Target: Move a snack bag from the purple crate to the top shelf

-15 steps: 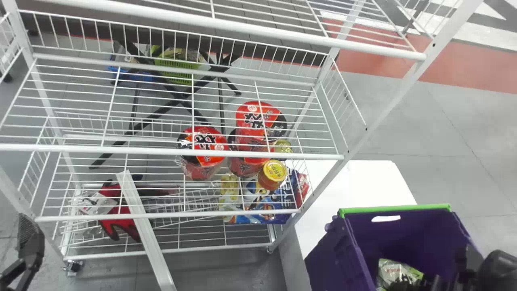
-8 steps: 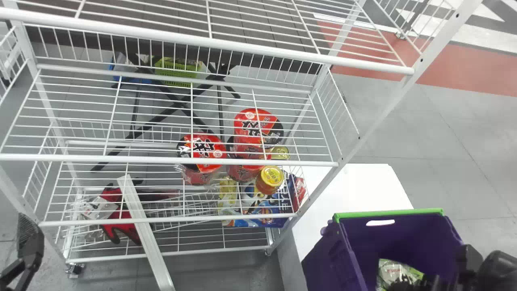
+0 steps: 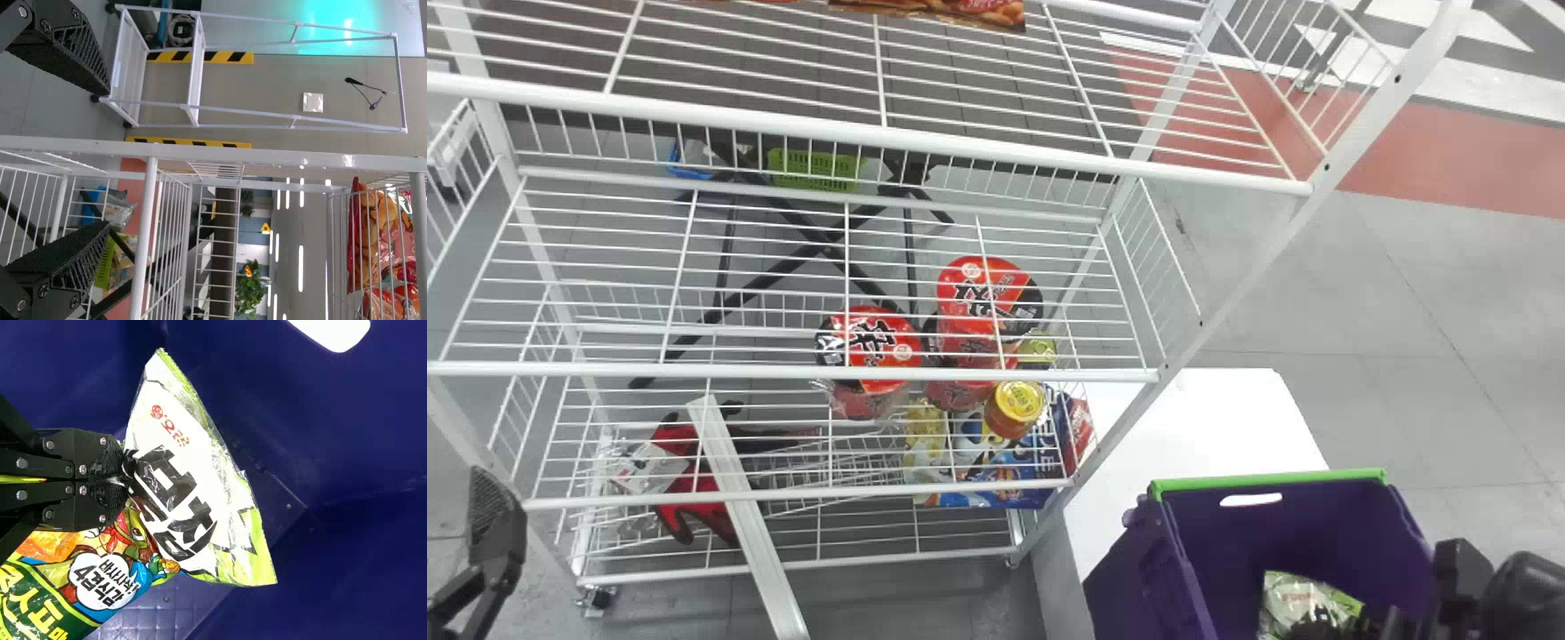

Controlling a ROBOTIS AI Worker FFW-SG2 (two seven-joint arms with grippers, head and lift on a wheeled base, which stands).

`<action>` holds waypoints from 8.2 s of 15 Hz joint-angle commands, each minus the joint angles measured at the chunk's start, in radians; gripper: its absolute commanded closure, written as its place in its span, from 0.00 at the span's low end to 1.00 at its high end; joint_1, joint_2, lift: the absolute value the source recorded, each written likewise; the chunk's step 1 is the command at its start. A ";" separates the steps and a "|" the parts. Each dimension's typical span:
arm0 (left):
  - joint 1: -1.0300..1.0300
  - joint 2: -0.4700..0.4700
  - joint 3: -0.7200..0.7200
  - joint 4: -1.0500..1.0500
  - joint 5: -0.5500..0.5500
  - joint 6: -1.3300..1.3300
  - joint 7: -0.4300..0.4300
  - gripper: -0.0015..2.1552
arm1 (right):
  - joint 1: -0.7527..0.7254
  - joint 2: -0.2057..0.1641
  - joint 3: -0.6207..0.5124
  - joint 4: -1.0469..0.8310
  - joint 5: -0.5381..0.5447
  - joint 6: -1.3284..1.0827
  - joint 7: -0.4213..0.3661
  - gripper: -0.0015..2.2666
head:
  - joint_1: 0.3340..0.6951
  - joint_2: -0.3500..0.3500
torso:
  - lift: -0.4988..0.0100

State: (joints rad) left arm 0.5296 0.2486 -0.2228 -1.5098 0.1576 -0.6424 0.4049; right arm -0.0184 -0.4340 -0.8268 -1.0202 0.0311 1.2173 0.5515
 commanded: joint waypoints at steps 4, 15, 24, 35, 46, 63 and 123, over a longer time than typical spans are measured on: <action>-0.002 0.001 -0.001 0.002 0.000 0.004 0.000 0.06 | 0.000 0.001 0.000 0.003 0.000 -0.009 -0.001 0.99 | 1.00 0.00 | 0.42; -0.008 0.001 -0.001 0.011 0.002 0.001 -0.001 0.06 | 0.000 0.003 0.002 0.014 0.001 -0.037 -0.005 0.99 | 1.00 0.00 | 0.51; -0.010 0.001 -0.001 0.013 0.003 0.001 -0.001 0.06 | 0.000 0.005 0.008 0.020 0.000 -0.049 -0.018 0.99 | 1.00 0.00 | 0.58; -0.011 0.001 -0.001 0.013 0.005 0.001 -0.001 0.06 | 0.002 0.011 0.009 0.022 -0.003 -0.064 -0.018 0.99 | 1.00 0.00 | 0.66; -0.011 0.003 -0.003 0.013 0.006 -0.003 -0.003 0.06 | 0.009 0.014 0.009 0.023 -0.007 -0.077 -0.018 0.99 | 1.00 0.00 | 0.75; -0.007 0.008 -0.013 0.000 0.005 0.001 0.000 0.06 | 0.021 0.015 0.008 0.023 -0.014 -0.086 -0.010 0.99 | 1.00 0.00 | 0.88; -0.002 -0.002 -0.012 -0.010 0.006 0.010 0.011 0.06 | 0.054 0.435 0.419 -1.146 -0.481 0.355 -0.058 0.99 | 1.00 0.65 | 0.98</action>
State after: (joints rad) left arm 0.5266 0.2460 -0.2343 -1.5169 0.1641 -0.6327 0.4157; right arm 0.0588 -0.0015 -0.4127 -2.1986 -0.4500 1.5640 0.4936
